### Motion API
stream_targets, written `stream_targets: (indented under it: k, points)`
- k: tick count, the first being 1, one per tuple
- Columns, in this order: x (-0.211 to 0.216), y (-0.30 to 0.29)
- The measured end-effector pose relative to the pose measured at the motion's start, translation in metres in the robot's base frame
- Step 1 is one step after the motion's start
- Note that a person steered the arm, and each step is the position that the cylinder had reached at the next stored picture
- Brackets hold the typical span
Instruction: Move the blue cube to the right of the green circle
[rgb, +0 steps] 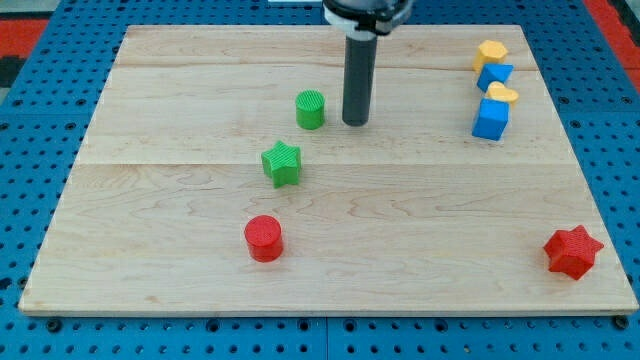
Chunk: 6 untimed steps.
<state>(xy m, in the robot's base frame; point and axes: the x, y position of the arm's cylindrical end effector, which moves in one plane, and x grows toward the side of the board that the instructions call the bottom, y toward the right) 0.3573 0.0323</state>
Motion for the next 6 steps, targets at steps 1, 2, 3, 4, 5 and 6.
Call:
stream_targets:
  k: [1, 2, 3, 4, 5, 6]
  points:
    - [-0.007, -0.023]
    - [-0.005, -0.026]
    - [0.016, 0.019]
    - [0.076, 0.088]
    - [0.115, 0.159]
    - [0.094, 0.218]
